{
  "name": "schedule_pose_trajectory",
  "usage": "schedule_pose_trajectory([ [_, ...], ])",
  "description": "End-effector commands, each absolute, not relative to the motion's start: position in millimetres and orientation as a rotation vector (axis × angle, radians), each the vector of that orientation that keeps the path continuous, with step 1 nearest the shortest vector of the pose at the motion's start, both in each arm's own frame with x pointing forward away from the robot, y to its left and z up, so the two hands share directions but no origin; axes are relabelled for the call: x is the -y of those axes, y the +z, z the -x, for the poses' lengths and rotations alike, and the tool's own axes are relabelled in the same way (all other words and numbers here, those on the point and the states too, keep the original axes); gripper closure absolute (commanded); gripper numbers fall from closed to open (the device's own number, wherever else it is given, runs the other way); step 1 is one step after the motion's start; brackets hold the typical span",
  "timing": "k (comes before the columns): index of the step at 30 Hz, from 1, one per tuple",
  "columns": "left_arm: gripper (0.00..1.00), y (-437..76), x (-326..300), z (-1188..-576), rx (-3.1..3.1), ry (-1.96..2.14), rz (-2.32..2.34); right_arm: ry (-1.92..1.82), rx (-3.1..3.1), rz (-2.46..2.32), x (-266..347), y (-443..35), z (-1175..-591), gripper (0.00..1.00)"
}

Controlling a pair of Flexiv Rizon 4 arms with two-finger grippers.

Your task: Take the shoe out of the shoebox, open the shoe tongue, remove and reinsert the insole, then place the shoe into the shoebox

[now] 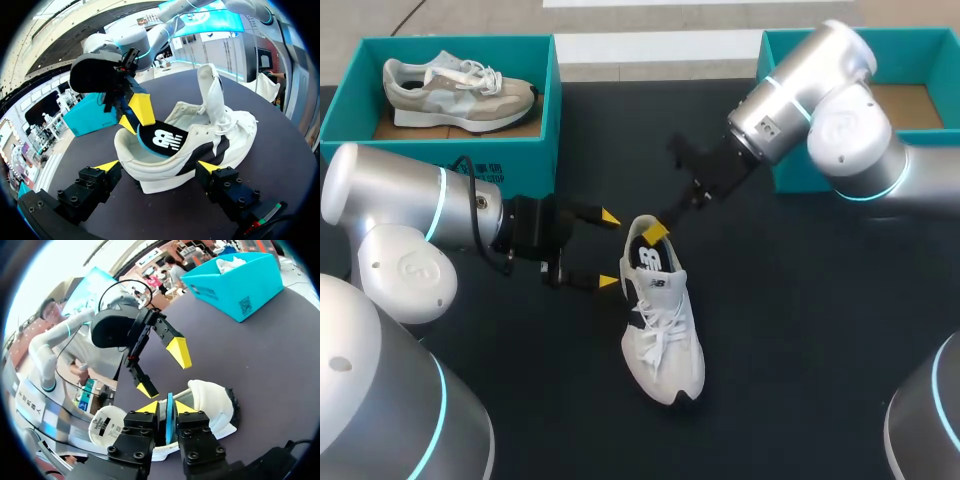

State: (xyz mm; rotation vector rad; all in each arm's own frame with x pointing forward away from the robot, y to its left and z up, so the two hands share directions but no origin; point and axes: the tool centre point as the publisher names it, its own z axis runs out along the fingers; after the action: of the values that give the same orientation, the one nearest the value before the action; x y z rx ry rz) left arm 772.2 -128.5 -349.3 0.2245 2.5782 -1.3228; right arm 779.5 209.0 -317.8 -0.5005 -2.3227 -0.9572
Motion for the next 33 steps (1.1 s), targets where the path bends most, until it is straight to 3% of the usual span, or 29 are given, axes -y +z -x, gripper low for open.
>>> schedule_pose_trajectory([
  [1, 0.00, -349, 129, -771, -2.580, -1.319, -0.224, -0.965, 2.359, 0.483, -207, -302, -785, 0.80],
  [12, 0.00, -349, 129, -771, -2.580, -1.319, -0.224, -1.208, 2.387, 0.452, -201, -270, -806, 0.77],
  [14, 0.00, -349, 129, -771, -2.580, -1.319, -0.224, -1.236, 2.383, 0.479, -198, -264, -807, 0.78],
  [19, 0.00, -349, 129, -771, -2.580, -1.319, -0.224, -1.318, 2.392, 0.606, -186, -245, -803, 1.00],
  [33, 0.00, -334, 125, -772, -2.602, -1.306, -0.253, -1.081, 2.559, 1.223, -173, -233, -785, 1.00],
])
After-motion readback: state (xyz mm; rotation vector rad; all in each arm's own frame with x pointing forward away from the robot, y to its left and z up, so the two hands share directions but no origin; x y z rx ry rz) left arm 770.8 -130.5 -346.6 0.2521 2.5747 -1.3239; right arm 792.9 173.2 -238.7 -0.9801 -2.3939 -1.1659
